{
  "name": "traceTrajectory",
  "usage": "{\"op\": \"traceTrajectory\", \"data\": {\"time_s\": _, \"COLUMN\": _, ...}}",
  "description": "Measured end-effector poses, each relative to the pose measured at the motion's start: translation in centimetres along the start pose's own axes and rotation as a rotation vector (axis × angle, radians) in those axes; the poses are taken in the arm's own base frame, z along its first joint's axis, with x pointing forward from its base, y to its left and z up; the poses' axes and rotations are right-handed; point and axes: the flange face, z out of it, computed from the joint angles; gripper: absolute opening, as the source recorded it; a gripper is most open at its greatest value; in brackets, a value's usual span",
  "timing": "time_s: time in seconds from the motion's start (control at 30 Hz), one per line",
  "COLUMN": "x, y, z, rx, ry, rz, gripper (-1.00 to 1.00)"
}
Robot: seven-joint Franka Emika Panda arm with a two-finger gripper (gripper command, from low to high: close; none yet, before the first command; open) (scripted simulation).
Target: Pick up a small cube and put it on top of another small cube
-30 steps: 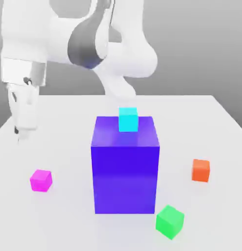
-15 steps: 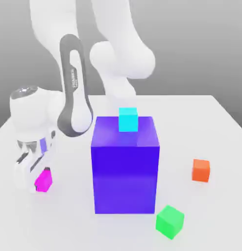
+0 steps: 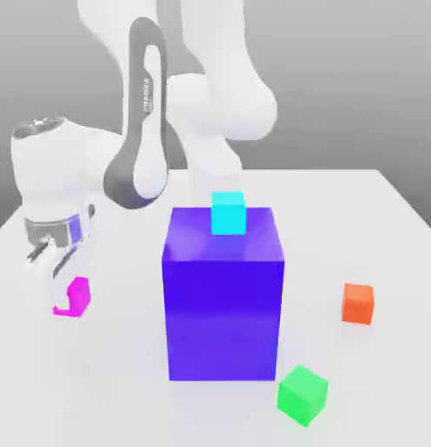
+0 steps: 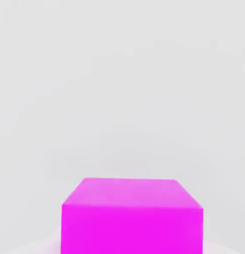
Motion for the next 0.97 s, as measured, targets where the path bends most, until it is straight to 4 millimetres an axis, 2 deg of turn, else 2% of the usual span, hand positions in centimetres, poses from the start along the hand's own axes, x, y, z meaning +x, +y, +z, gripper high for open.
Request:
{"op": "traceTrajectory", "data": {"time_s": 0.1, "x": -4.6, "y": -1.3, "z": -0.4, "rx": 0.015, "ry": -0.008, "rz": -0.252, "gripper": -1.0}}
{"op": "traceTrajectory", "data": {"time_s": 0.17, "x": -8.7, "y": -1.6, "z": -0.8, "rx": 0.022, "ry": -0.015, "rz": -0.436, "gripper": -1.0}}
{"op": "traceTrajectory", "data": {"time_s": 0.27, "x": -15.2, "y": -1.0, "z": -1.6, "rx": 0.033, "ry": -0.026, "rz": -0.707, "gripper": -1.0}}
{"op": "traceTrajectory", "data": {"time_s": 0.33, "x": -20.2, "y": 0.5, "z": -2.3, "rx": 0.033, "ry": -0.032, "rz": -0.887, "gripper": -1.0}}
{"op": "traceTrajectory", "data": {"time_s": 0.43, "x": -27.2, "y": 4.4, "z": -3.4, "rx": 0.025, "ry": -0.036, "rz": -1.13, "gripper": -1.0}}
{"op": "traceTrajectory", "data": {"time_s": 0.53, "x": -32.6, "y": 9.2, "z": -4.5, "rx": 0.012, "ry": -0.033, "rz": -1.315, "gripper": -1.0}}
{"op": "traceTrajectory", "data": {"time_s": 0.6, "x": -34.8, "y": 12.3, "z": -5.0, "rx": -0.002, "ry": -0.024, "rz": -1.387, "gripper": -1.0}}
{"op": "traceTrajectory", "data": {"time_s": 0.7, "x": -34.3, "y": 12.1, "z": -3.8, "rx": -0.014, "ry": -0.016, "rz": -1.331, "gripper": -1.0}}
{"op": "traceTrajectory", "data": {"time_s": 0.83, "x": -34.2, "y": 12.3, "z": 0.2, "rx": -0.016, "ry": -0.015, "rz": -1.325, "gripper": -1.0}}
{"op": "traceTrajectory", "data": {"time_s": 0.87, "x": -34.2, "y": 12.3, "z": 1.0, "rx": -0.016, "ry": -0.013, "rz": -1.325, "gripper": 1.0}}
{"op": "traceTrajectory", "data": {"time_s": 0.97, "x": -34.2, "y": 12.3, "z": 1.0, "rx": -0.016, "ry": -0.013, "rz": -1.325, "gripper": 1.0}}
